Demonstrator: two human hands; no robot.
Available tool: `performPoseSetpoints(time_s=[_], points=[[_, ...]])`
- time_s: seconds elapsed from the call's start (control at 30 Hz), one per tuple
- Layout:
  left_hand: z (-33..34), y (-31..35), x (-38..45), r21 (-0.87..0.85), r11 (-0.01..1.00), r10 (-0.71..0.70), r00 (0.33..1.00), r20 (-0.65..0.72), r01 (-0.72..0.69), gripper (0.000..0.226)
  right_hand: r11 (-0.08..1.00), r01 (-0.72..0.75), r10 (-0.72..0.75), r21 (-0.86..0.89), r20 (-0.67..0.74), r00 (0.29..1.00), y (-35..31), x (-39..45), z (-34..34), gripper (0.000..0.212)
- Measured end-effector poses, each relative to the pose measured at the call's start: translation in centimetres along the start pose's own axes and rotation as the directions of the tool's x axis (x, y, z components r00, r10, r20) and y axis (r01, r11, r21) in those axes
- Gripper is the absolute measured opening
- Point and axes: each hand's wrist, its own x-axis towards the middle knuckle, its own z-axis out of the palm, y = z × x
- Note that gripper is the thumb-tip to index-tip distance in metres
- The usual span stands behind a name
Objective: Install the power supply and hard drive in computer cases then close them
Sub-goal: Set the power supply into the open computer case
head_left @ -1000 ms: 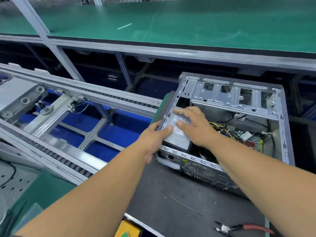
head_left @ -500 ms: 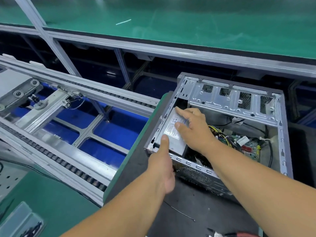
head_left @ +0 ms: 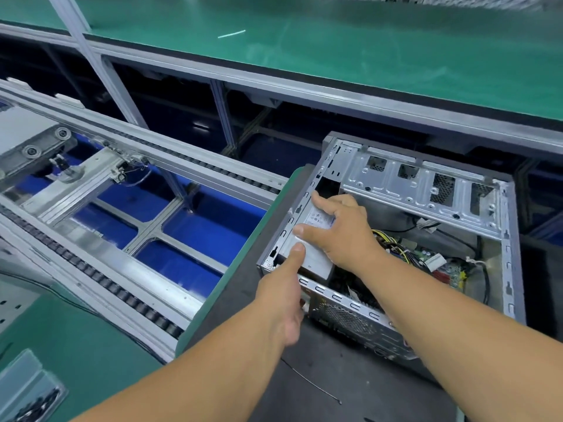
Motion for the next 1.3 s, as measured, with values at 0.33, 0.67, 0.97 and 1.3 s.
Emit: performPoseSetpoints(time_s=[0.33, 0.67, 0.97, 1.3], points=[[0.2, -1.0, 0.3, -0.107, 0.992, 0.066, 0.995, -0.077, -0.074, 0.101, 0.586, 0.309, -0.242, 0.749, -0.202, 0.949, -7.2, 1.3, -1.0, 0.036], [-0.5, -0.5, 0.4, -0.139, 0.990, 0.034, 0.999, 0.017, -0.031, 0.073, 0.956, 0.197, -0.133, 0.218, -0.276, 0.952, -2.4, 2.2, -0.6, 0.024], [0.6, -0.8, 0.7, -0.209, 0.975, 0.073, 0.997, -0.008, -0.073, 0.049, 0.961, -0.131, 0.125, 0.244, 0.038, 0.991, 2.3, 1.9, -2.5, 0.028], [1.4, -0.6, 0.3, -0.140, 0.989, 0.028, 0.989, -0.144, -0.048, 0.042, 0.917, -0.171, 0.161, 0.360, 0.058, 0.985, 2.7, 3.0, -2.4, 0.012]])
